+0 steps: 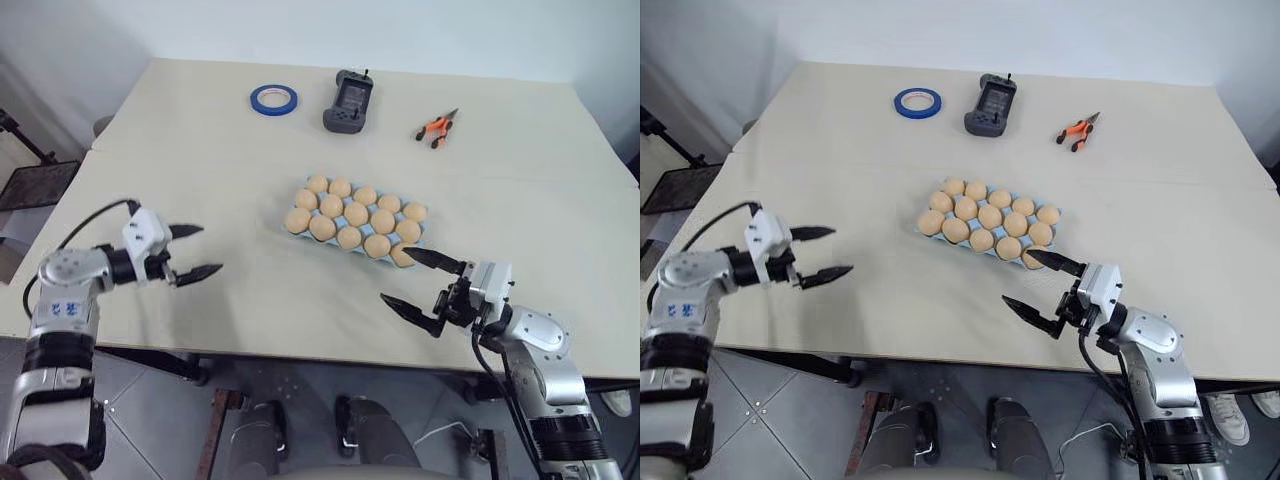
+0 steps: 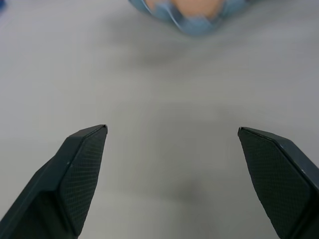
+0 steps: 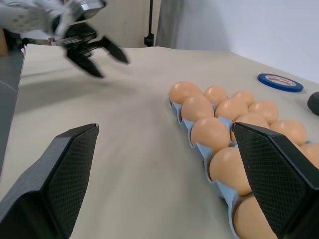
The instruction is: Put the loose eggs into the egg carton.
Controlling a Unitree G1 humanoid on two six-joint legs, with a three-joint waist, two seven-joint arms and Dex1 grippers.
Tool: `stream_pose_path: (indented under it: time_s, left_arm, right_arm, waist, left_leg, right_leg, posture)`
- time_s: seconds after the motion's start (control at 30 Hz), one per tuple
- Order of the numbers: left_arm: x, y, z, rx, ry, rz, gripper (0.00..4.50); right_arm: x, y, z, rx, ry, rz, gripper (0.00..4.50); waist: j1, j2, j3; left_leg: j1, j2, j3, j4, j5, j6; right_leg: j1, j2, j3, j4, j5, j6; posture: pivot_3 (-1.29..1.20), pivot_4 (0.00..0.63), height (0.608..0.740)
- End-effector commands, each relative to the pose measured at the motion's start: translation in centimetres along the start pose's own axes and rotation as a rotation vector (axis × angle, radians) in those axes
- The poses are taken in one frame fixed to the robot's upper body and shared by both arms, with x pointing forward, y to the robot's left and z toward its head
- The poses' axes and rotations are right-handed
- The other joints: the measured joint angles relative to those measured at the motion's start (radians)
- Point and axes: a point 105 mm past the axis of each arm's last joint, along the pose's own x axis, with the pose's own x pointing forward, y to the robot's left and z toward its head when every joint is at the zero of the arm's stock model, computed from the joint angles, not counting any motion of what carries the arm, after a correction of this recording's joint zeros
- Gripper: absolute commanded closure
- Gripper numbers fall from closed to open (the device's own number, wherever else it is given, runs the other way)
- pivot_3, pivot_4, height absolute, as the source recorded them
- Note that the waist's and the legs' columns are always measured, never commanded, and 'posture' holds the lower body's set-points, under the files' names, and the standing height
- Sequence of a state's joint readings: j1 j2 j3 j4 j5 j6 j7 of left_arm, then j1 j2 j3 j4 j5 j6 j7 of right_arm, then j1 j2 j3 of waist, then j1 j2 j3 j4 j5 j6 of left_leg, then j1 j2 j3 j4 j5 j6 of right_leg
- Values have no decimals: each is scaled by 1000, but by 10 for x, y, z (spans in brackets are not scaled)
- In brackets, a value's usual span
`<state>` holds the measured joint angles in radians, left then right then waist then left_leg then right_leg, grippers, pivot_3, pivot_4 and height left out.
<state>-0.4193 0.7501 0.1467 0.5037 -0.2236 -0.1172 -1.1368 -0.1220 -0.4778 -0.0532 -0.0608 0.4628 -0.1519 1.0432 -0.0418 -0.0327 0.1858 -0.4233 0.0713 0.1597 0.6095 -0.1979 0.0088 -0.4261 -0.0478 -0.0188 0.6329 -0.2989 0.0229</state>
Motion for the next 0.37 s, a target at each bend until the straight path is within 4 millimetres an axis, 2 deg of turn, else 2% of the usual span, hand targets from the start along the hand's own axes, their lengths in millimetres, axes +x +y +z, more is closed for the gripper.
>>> stream_pose_path:
  time_s: [0.03,0.2,0.37]
  left_arm:
    - [-6,-13,20,55,-70,-17,29]
    - [8,-26,36,31,-145,-20,29]
    - [11,-34,41,6,-147,-35,29]
  right_arm:
    - [-2,-10,5,-23,1,-5,0]
    - [0,-12,3,-9,15,47,0]
    - [0,-23,3,-21,20,42,0]
  waist:
    - [4,0,0]
    - [11,0,0]
    - [6,0,0]
  left_leg:
    - [0,0,0,0,0,0]
    - [0,-1,1,-2,0,0]
    - [0,-1,4,-6,0,0]
  right_leg:
    - [0,0,0,-1,0,-1]
    - [1,-2,0,-4,0,0]
    - [0,-1,1,-5,0,0]
  posture:
    - [0,150,740]
    - [0,150,740]
    - [0,150,740]
